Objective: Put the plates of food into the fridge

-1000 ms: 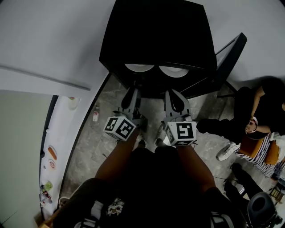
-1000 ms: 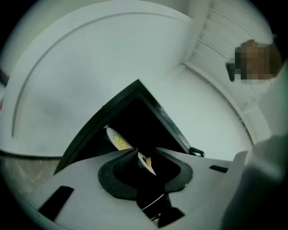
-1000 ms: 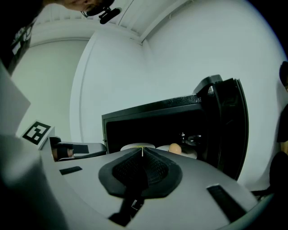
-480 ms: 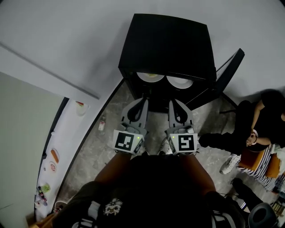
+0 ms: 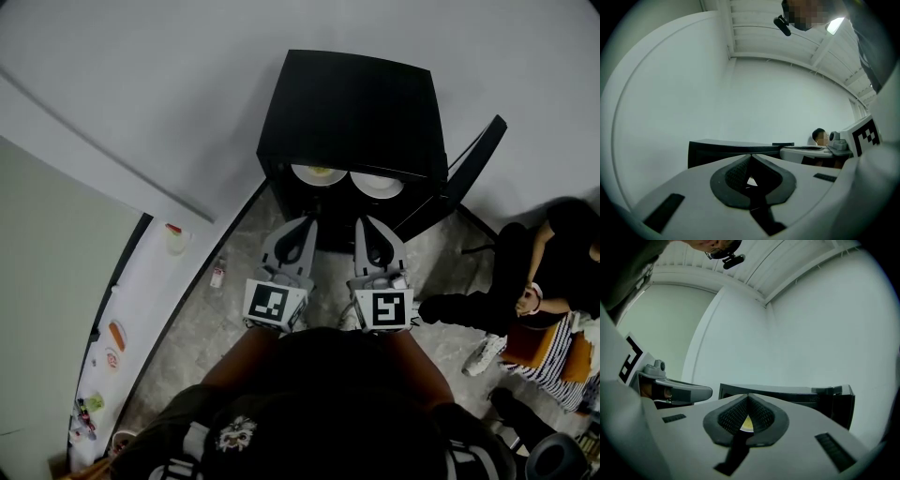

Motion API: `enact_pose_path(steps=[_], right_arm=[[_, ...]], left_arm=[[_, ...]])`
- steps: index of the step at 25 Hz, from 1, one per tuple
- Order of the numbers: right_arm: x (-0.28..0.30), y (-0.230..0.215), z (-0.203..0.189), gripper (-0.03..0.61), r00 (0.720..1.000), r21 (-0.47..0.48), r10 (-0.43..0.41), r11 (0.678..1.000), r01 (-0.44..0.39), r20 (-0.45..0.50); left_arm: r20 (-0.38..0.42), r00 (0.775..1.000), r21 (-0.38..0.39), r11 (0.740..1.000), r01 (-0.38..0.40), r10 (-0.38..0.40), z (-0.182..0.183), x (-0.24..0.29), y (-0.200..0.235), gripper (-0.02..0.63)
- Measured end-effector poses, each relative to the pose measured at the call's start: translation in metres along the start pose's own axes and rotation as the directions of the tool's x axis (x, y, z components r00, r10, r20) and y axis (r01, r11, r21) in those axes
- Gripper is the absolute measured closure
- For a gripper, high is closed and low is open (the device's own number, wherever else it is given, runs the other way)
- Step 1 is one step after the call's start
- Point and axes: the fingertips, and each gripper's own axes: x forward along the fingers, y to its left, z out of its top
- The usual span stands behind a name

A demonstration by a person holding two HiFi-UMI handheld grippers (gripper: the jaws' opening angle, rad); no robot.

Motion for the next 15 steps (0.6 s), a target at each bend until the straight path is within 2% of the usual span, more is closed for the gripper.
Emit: enact_pose_path(steps=[6,12,15], right_arm=[[-0.002,-0.003,0.0,0.555,1.0,-0.007,-0.012,1.0,0.011,-0.002],[-0.005,-0.005,0.0,0.555,1.0,-0.022,-0.019,1.0,0.019,0.007],[-0.005,-0.002,0.001,0.555,1.0,-0.06,-0.014,0.998,0.015,0.022]], left_arm=[[-0.05,0.999,0.023,1.0,-0.009,0.01,-0.01,-0.001,0.005,0.591],[-0.039,0.999,0.023,1.0,-0.005,0.006,-0.011,0.002,0.002,0.591],[-0.044,0.999,0.026,1.0,-0.001,0.002,-0.014,0.003,0.001,0.591]])
